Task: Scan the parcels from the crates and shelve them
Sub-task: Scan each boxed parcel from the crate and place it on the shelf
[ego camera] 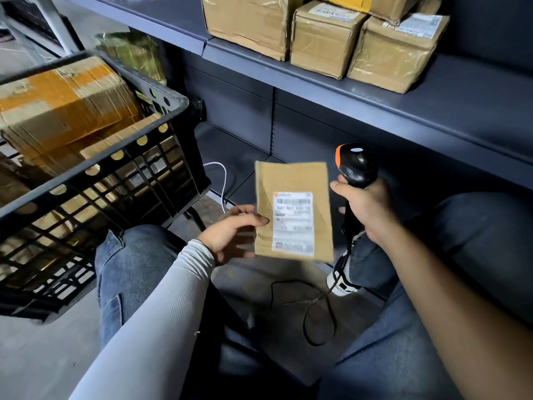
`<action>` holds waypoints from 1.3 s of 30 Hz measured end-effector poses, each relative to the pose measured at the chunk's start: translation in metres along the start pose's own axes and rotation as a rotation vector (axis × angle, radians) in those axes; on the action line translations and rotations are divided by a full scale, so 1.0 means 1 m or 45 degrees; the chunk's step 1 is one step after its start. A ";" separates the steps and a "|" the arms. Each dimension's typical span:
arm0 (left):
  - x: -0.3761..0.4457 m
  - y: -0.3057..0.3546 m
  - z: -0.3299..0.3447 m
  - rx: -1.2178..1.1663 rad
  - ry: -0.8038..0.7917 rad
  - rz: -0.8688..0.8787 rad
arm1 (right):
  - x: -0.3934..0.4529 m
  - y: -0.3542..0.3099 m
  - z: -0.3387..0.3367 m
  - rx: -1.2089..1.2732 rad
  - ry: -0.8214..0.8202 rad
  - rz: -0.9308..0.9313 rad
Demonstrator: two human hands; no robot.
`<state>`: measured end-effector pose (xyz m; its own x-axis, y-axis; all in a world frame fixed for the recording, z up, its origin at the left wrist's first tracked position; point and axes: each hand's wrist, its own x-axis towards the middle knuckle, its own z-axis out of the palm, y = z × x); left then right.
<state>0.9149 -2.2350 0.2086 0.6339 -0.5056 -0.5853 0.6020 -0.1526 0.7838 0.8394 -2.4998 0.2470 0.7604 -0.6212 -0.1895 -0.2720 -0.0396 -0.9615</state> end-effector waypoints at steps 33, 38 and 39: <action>0.016 0.011 -0.010 -0.177 0.378 0.316 | -0.051 -0.009 0.023 0.005 -0.643 0.166; 0.007 0.015 -0.007 -0.241 0.416 0.290 | -0.043 -0.001 0.023 -0.017 -0.384 0.039; 0.004 0.017 -0.006 -0.267 0.432 0.294 | -0.042 0.000 0.023 0.014 -0.351 0.038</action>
<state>0.9307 -2.2342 0.2182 0.8650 -0.1939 -0.4628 0.4895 0.1240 0.8631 0.8211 -2.4554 0.2508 0.8844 -0.3853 -0.2634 -0.2916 -0.0153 -0.9564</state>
